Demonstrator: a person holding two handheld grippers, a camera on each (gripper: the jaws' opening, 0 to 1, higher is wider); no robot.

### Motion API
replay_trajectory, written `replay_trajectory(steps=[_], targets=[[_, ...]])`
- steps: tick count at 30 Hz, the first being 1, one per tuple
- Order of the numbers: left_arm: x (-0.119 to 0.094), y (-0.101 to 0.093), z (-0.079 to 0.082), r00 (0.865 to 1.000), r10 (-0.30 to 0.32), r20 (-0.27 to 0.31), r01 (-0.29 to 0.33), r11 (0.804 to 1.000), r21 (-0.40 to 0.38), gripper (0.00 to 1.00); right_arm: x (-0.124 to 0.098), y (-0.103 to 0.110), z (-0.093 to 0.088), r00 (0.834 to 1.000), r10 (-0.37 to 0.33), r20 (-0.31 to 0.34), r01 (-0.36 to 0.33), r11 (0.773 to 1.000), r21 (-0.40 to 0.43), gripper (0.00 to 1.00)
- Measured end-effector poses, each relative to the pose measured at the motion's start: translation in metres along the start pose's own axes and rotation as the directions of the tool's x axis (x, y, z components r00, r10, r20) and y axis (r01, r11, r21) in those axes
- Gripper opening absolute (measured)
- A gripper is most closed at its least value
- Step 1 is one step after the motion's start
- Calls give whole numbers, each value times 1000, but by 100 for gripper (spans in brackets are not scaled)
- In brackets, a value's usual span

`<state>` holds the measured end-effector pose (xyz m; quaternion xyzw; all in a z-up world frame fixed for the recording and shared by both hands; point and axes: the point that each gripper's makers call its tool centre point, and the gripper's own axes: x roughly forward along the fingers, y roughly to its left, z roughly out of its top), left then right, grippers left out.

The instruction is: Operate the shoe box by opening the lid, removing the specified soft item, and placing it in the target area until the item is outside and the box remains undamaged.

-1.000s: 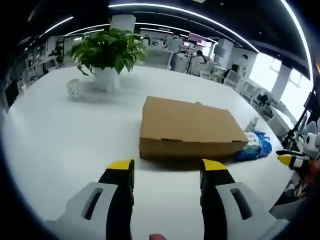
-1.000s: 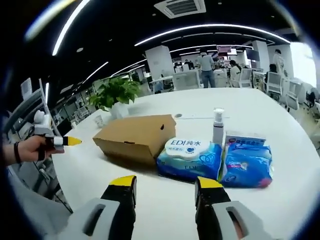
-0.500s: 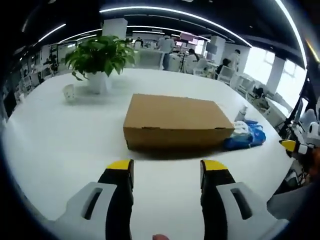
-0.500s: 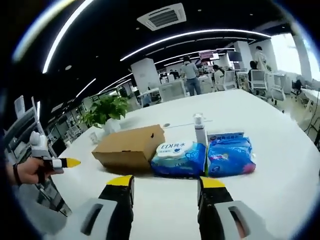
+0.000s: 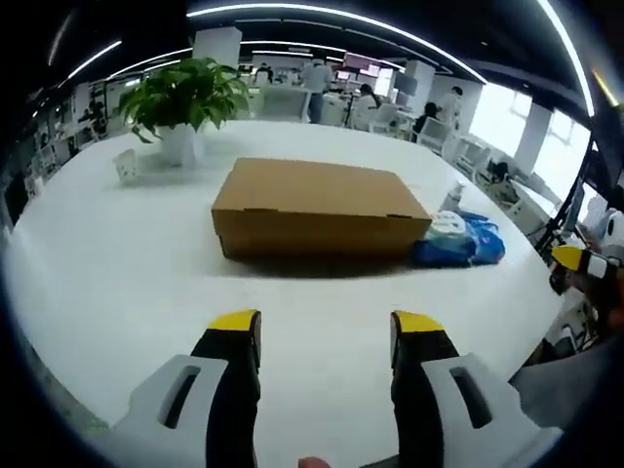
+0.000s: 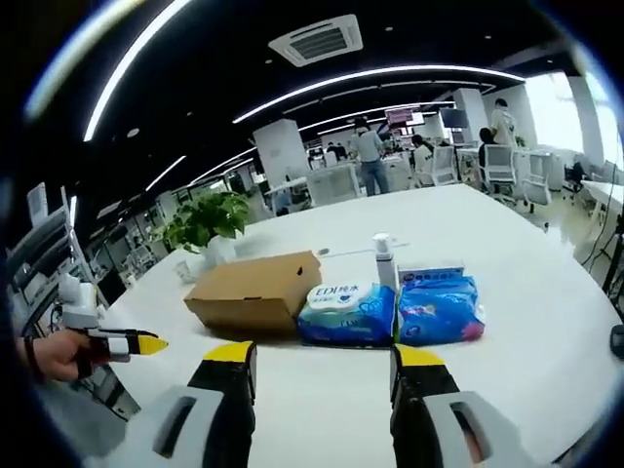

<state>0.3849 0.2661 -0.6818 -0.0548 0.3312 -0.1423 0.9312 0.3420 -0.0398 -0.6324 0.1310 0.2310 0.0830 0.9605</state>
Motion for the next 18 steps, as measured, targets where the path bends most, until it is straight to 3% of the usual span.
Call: replay_trajectory(steps=[2, 5, 18], targets=[[-1, -1, -3, 1000, 4, 2, -4, 999, -36, 52, 0, 0, -1, 1000, -3, -3, 3, 1000, 7, 53], [0, -1, -4, 1000, 6, 0, -6, 1000, -30, 53, 0, 3, -4, 1000, 4, -17, -4, 1000, -8, 54], [-4, 10, 12, 998, 21, 51, -20, 999, -33, 53, -2, 10, -6, 999, 7, -37, -8, 999, -38, 54]])
